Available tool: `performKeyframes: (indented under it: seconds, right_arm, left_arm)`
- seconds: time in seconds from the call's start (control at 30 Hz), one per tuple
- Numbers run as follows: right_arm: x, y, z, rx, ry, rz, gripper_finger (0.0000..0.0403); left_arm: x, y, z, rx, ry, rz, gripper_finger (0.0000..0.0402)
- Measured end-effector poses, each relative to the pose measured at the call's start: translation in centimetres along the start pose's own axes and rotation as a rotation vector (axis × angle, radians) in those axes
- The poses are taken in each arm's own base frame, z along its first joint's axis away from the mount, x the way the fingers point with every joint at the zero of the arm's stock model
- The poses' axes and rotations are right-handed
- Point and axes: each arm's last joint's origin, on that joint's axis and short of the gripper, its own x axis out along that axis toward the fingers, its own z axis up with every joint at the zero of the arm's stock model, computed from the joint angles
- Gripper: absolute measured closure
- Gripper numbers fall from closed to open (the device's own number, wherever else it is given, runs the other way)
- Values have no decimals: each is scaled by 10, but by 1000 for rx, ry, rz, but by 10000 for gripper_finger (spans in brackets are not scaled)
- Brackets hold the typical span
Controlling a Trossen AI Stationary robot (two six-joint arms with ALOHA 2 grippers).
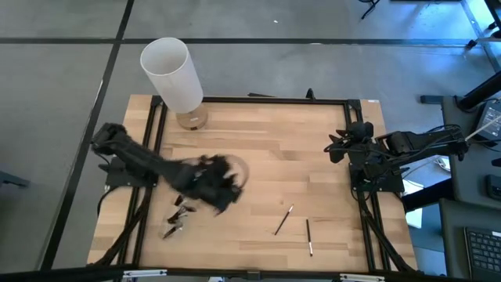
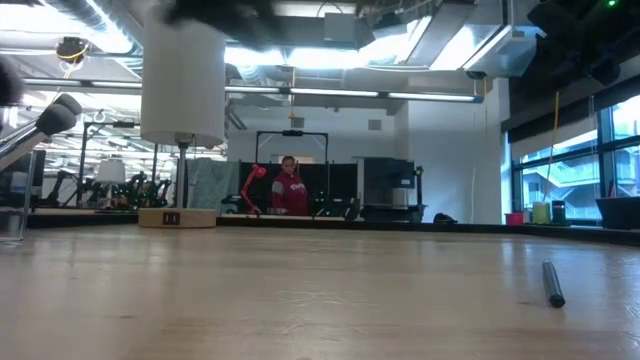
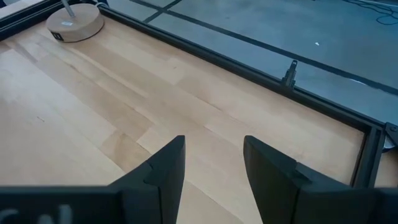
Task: Put items in baskets/containers
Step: Put the black eyeshadow brush into the transparent organizer
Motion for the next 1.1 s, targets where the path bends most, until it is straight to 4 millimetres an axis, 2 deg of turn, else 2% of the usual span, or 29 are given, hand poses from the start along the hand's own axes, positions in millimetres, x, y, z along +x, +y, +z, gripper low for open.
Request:
performKeyframes:
  seconds: [0.1,0.2,0.37,0.5,0.57,0.67,0.8,0.9,1.0,1.1]
  right_arm:
    - [0,0,0,-18,0,0,240]
    - [0,-1,-1,-34,8,-9,240]
    - [0,-5,-3,-55,10,-42,240]
    - [0,-6,-2,-27,-18,-73,240]
    - [0,-6,-3,-28,-18,-73,240]
    - [0,-6,-2,-21,-19,-70,240]
    - [0,-5,-2,-13,-20,-64,240]
    - [0,-5,-2,-13,-18,-62,240]
    - [0,-5,-2,-13,-17,-61,240]
    - [0,-5,-2,-13,-16,-61,240]
  left_arm:
    - [43,-22,17,-23,-24,-146,270]
    - [83,-41,19,-30,-63,-249,277]
    - [148,-66,-12,-63,-6,-397,297]
    - [182,-84,-32,-80,55,-545,313]
    - [189,-96,-33,-44,100,-574,319]
    - [187,-115,-19,53,155,-569,324]
    - [172,-132,-2,191,200,-390,327]
    - [167,-140,6,174,180,-264,328]
    - [174,-151,6,119,163,-257,328]
    - [188,-160,-6,108,181,-282,328]
